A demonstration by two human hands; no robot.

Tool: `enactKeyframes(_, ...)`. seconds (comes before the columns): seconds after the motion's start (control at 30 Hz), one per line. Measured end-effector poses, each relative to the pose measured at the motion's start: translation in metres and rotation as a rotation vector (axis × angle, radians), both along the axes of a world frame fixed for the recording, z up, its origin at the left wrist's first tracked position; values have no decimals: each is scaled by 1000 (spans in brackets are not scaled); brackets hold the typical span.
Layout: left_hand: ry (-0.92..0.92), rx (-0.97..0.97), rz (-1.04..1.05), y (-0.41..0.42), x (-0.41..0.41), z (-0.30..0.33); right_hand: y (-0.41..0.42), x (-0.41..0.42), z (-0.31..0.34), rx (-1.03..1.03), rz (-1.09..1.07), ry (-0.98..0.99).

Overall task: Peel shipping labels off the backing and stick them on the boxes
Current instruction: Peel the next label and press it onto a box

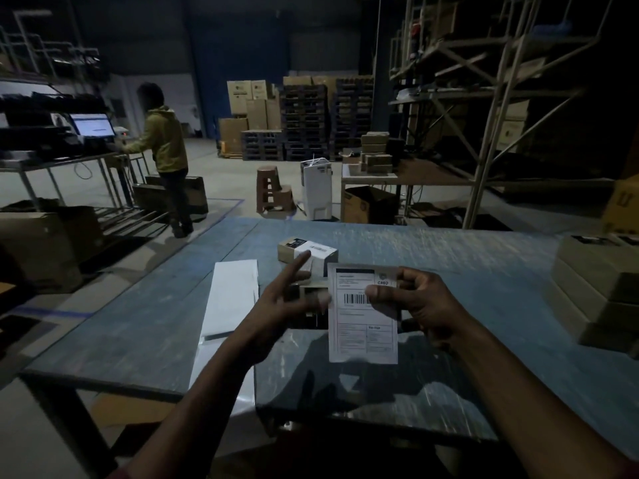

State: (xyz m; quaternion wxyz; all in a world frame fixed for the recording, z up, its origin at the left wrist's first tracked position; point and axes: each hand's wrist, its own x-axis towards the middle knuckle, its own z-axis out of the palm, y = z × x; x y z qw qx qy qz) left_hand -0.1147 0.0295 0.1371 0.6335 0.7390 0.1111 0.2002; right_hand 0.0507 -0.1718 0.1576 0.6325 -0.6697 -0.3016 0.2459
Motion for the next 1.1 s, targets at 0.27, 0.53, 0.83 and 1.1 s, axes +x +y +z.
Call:
enactKeyframes(0.27,-50,57,354,-27,19,13,6,-7,2,-2,13,-12)
enactKeyframes(0.53,-118,-22,403,-42,10,12,6,-12,3,-9,25,21)
enactKeyframes(0.83,-140,-505,323,-57,9,20,20,-19,5,59,-59,132)
enactKeyframes(1.1,-106,-616,337,-59,8,41,27,-22,12,103,-78,245)
